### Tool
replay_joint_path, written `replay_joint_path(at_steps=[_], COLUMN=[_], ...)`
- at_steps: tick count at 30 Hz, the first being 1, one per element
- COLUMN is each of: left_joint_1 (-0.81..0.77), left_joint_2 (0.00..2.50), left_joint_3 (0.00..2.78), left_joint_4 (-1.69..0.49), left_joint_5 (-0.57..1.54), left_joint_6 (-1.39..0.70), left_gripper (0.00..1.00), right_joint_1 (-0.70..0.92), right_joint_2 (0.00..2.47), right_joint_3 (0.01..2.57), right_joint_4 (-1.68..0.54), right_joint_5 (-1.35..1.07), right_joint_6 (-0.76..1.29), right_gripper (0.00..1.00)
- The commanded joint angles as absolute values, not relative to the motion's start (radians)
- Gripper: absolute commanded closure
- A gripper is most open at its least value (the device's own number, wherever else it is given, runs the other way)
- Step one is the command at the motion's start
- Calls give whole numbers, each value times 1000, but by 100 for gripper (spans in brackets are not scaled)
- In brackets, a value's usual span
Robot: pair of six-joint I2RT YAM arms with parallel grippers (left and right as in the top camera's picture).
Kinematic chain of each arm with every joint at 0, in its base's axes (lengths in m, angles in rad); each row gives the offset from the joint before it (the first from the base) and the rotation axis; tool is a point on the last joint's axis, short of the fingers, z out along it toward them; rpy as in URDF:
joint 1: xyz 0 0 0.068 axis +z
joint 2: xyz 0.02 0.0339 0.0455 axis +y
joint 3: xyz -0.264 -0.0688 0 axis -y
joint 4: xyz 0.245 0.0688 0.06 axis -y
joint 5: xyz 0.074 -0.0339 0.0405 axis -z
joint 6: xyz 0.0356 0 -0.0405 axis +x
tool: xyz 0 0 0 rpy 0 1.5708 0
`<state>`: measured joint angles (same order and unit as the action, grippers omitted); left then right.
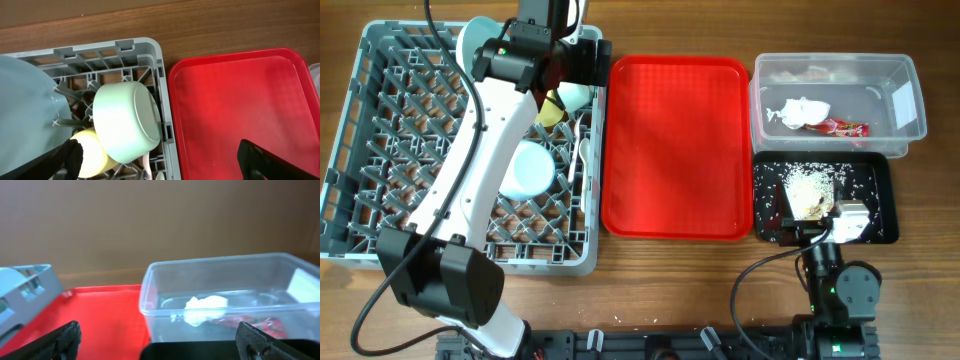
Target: Sort waste into correct bins and load items into the dishwasher rack
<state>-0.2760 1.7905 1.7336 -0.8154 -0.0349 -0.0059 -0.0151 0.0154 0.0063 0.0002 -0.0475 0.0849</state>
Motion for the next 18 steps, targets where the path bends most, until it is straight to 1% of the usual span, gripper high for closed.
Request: replay_joint_path(at_steps=[1,16,18], left_joint_1=[-279,-278,-280], left_joint_2=[1784,1784,1745], left_joint_3=[1734,1734,1734], left_joint_4=[-813,-815,-838], left_joint_5=[-27,-27,-27], left_joint_6=[-16,-16,-15], left_gripper=[0,0,0], right_joint_1=[-30,-30,-30], right_joint_2=[3,4,4], right_joint_3=[5,5,5], right_joint_4=[4,5,5], right_joint_5=[-96,-98,-98], right_joint_6=[-67,-72,-72], right_gripper=[0,0,0])
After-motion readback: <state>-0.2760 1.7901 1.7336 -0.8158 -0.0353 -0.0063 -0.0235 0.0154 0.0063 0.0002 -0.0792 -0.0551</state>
